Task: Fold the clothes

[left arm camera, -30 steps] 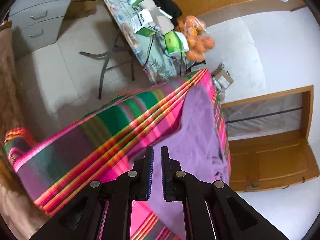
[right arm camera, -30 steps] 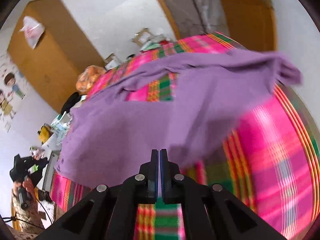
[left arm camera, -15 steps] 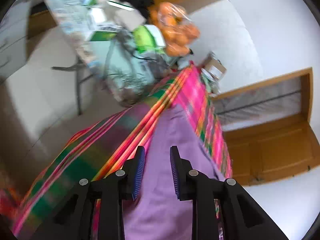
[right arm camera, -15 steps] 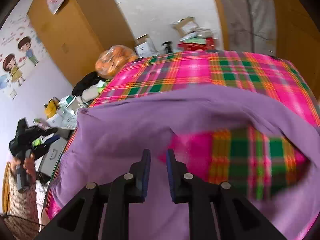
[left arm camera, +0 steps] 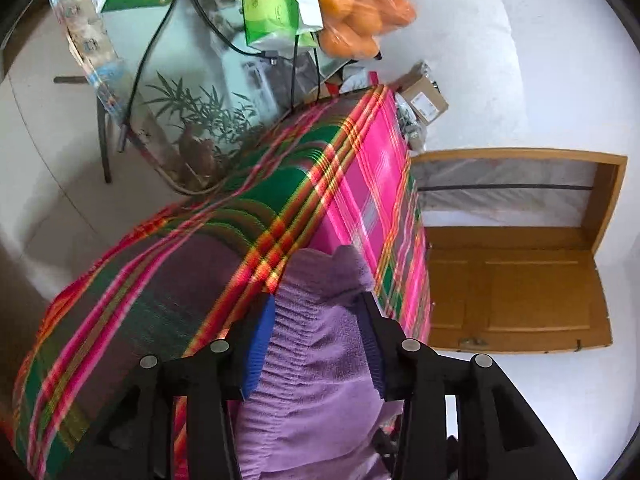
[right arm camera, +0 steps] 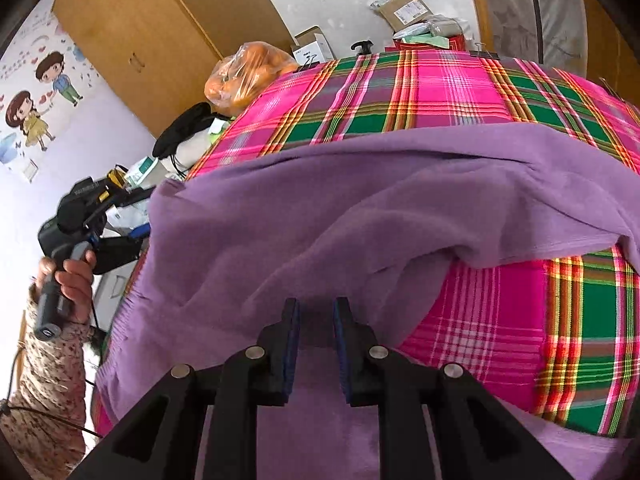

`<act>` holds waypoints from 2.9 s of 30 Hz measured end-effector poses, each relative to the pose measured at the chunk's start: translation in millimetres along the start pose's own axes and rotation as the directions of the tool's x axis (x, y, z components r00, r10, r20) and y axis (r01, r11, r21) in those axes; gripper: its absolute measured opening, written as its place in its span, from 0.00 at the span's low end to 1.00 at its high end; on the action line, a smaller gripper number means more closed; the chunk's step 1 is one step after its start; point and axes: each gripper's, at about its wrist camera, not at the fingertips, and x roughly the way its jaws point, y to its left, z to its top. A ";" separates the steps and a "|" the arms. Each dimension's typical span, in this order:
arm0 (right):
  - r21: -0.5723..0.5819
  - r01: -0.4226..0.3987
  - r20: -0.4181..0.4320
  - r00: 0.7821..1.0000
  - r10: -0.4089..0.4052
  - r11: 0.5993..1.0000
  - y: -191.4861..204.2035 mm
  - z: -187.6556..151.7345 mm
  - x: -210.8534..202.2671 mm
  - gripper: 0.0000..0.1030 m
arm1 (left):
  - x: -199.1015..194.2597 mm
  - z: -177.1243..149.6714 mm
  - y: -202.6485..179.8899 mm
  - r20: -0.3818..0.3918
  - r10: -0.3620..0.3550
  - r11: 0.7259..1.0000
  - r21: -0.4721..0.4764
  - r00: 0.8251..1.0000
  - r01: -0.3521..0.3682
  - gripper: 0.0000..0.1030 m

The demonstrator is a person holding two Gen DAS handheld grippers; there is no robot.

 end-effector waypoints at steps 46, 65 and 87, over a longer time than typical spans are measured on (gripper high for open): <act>-0.368 0.123 0.048 0.992 -0.113 0.922 89.1 57.6 80.1 0.00 | -28.2 -36.2 5.0 0.087 0.076 0.995 0.060 0.993 -0.082 0.43; -0.115 0.567 0.156 0.821 -0.549 0.815 -36.5 82.7 33.9 0.05 | -22.3 -38.1 1.4 0.077 0.090 0.993 0.072 0.993 -0.096 0.43; -0.094 0.751 0.159 0.659 -0.735 0.654 -75.6 85.3 25.9 0.00 | -7.7 -39.6 -2.4 0.017 0.070 0.995 0.073 0.997 -0.071 0.43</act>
